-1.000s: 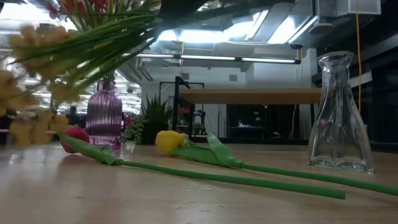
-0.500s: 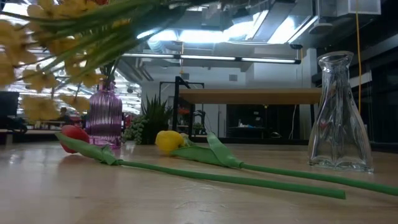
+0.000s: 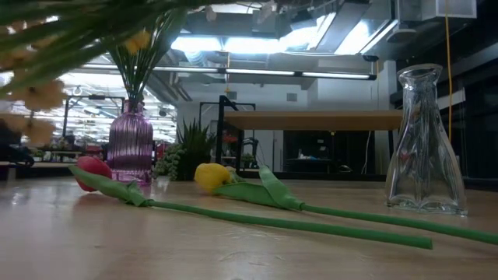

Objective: Pick and place flowers into a vace then onto a shelf
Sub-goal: Put the yellow flowers into the transparent vase

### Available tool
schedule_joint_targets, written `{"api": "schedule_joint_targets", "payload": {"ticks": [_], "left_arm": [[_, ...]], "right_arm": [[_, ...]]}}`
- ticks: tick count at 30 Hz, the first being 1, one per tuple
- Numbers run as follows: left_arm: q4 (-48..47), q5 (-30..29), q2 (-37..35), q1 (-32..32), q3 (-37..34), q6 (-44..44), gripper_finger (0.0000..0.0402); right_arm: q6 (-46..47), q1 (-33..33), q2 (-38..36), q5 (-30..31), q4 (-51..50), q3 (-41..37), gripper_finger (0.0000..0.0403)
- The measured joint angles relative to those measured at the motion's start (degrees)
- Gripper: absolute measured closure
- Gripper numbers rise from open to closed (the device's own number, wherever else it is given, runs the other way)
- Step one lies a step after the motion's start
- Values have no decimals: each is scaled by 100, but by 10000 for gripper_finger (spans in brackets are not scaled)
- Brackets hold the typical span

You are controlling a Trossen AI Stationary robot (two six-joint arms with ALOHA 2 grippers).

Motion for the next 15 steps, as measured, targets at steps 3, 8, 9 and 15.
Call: {"api": "schedule_joint_targets", "payload": {"ticks": [3,8,9,15], "left_arm": [[-1,4,0,0,0,0,398],[-2,11,0,0,0,0,400],[-2,11,0,0,0,2,399],[-7,11,0,2,0,5,397]], "right_arm": [[-64,44,-9,365,346,-211,403],[6,137,-31,1040,1042,-663,403],[91,161,-32,1132,1158,-781,403],[431,282,-112,1461,1950,-1546,403]]}}
